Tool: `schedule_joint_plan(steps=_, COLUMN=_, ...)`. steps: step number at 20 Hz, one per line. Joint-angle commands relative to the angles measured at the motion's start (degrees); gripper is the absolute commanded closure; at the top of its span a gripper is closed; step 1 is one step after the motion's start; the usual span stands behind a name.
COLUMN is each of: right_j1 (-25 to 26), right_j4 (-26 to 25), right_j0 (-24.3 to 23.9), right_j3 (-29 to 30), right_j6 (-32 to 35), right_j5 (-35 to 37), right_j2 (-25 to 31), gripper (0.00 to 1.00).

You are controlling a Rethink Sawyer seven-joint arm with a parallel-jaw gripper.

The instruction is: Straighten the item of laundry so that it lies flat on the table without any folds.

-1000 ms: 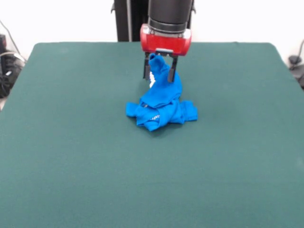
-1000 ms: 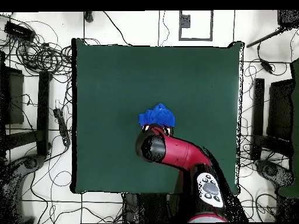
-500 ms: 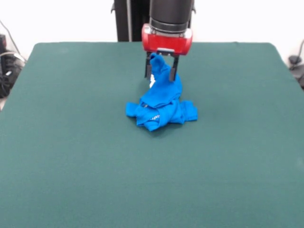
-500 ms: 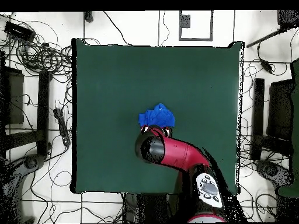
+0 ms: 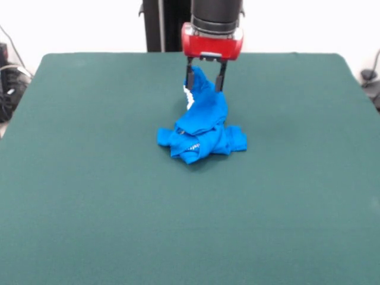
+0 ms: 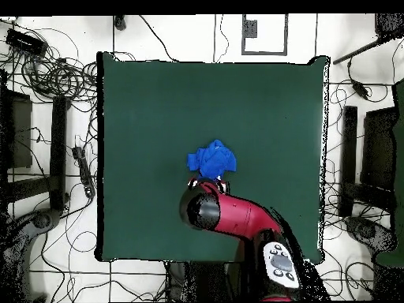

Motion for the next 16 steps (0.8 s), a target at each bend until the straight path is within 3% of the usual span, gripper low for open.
schedule_joint_plan(steps=1, right_j1=0.55, right_j4=-1.48, right_j0=0.79, right_j3=6.18, right_j6=8.94, right_j5=0.17, right_j2=6.06, gripper=0.00)
schedule_joint_plan(steps=16, right_j1=7.32, right_j4=-0.70, right_j0=1.73, right_j3=1.90, right_j6=9.99, right_j5=-5.02, right_j2=6.26, gripper=0.00)
